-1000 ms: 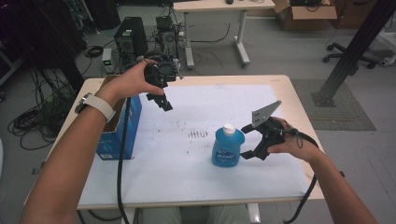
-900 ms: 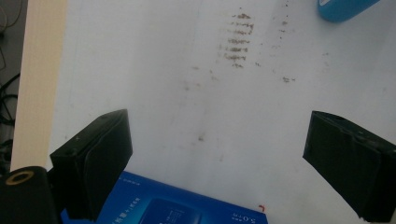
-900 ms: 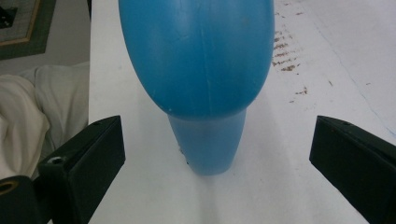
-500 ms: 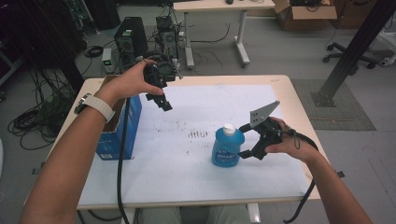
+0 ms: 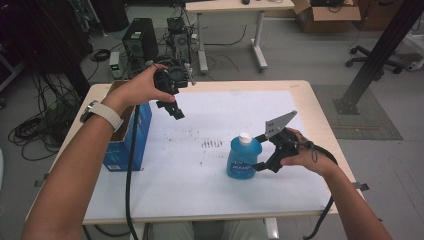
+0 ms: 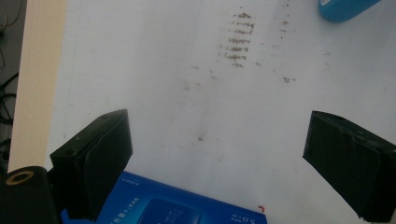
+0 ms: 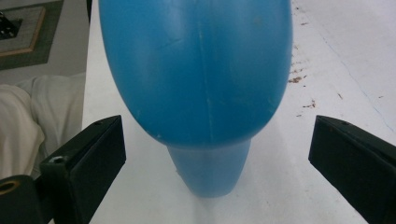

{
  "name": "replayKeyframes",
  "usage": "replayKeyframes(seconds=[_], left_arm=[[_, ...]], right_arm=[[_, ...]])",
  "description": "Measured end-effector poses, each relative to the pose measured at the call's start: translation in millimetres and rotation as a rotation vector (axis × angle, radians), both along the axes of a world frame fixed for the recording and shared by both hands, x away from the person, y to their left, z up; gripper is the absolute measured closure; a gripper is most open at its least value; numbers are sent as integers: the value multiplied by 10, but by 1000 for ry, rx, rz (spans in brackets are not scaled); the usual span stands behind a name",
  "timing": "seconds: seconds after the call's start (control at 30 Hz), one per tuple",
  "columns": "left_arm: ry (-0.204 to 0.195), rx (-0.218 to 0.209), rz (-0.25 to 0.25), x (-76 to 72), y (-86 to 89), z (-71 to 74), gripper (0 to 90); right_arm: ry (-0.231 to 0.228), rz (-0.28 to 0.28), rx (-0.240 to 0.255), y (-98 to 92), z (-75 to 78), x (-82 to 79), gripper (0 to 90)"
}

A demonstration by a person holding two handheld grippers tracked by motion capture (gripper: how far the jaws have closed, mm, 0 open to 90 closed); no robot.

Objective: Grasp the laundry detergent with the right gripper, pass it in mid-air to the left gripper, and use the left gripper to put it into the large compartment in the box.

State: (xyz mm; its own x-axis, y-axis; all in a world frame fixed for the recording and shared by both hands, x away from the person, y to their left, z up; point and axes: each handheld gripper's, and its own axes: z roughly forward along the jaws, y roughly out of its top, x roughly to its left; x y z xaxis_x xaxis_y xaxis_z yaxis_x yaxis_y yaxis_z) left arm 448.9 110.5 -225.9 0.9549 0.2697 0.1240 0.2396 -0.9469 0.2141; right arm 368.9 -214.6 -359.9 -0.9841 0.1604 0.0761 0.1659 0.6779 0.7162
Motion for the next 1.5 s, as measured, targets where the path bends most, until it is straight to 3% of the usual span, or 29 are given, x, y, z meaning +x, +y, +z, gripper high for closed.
replayKeyframes(seconds=[0.3,1.5], left_arm=[[0,-3,4,-1,9,-3,84],[2,0,7,5,14,-20,85]], right_arm=[[-15,7,-12,63,-29,-8,36],[-1,11,45,173,-188,-6,43]])
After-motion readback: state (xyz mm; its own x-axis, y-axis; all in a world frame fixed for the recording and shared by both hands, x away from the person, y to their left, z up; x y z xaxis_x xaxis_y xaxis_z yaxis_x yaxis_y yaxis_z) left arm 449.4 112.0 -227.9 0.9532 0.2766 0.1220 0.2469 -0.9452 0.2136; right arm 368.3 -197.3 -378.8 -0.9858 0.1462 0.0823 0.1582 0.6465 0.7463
